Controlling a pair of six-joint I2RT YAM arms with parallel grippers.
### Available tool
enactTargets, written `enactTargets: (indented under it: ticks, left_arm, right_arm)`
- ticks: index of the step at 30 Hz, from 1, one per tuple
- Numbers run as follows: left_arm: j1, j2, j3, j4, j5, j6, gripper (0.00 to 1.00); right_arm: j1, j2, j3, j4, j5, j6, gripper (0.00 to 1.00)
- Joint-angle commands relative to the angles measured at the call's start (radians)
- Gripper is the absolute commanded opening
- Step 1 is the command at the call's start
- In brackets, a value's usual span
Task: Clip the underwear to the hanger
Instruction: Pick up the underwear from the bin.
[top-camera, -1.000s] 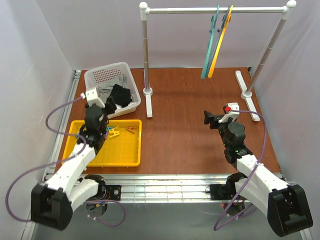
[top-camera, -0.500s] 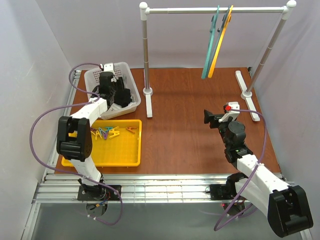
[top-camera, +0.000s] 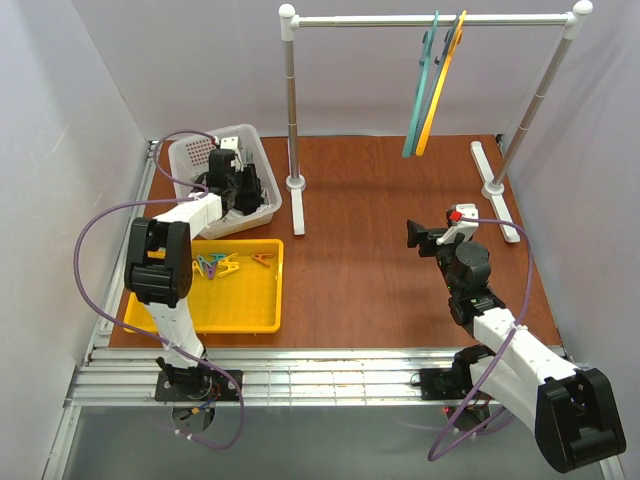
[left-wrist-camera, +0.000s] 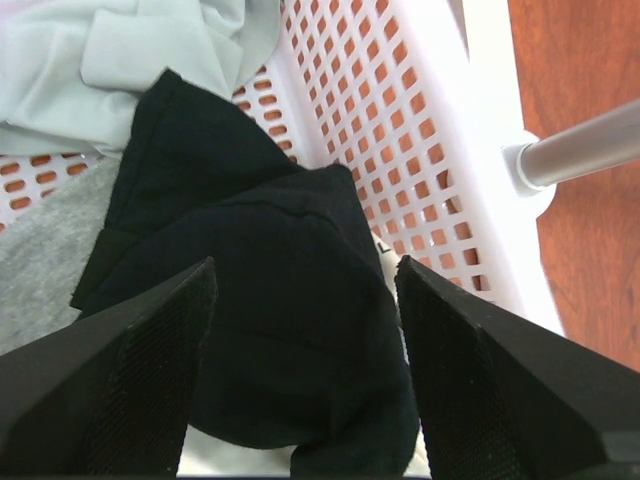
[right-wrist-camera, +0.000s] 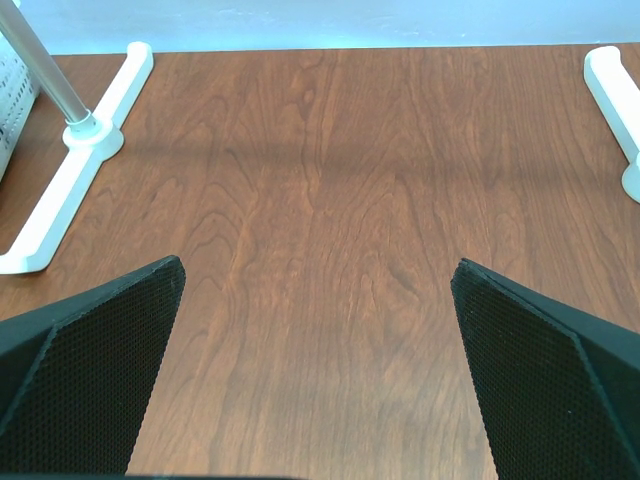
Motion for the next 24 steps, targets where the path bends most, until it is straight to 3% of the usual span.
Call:
enactTargets:
  ticks: [1, 5, 6, 12, 14, 19, 24]
  left_arm:
    - [-0.006, 0.003, 0.031, -0.036, 0.013, 0.015, 0.65]
    - [-0.016, 0.017, 0.046, -0.065, 0.013, 0.038, 0.56]
    - [-0.018, 0.02, 0.048, -0.067, 0.01, 0.041, 0.47]
    - [-0.035, 0.0, 0.066, -0.062, -0.008, 0.059, 0.18]
    - [-0.045, -0.009, 0.072, -0.062, -0.013, 0.075, 0.0]
    - [-0.065, -0.066, 0.063, -0.059, -0.06, 0.079, 0.0]
    - [-0.085, -0.228, -0.006, 0.025, -0.074, 0.078, 0.0]
  right_arm:
    - [0.002, -0.007, 0.021, 0.03, -0.006, 0.007, 0.99]
    - [0.002, -0.014, 0.018, 0.03, -0.005, 0.007, 0.99]
    - [0.003, -0.014, 0.018, 0.03, -0.003, 0.007, 0.99]
    - [0.002, -0.016, 0.015, 0.03, -0.005, 0.009, 0.99]
    - [0.002, -0.014, 0.016, 0.032, -0.008, 0.009, 0.99]
    - [0.003, -0.017, 0.015, 0.03, -0.012, 0.012, 0.99]
    - [0.003, -0.014, 0.016, 0.03, -0.017, 0.013, 0.99]
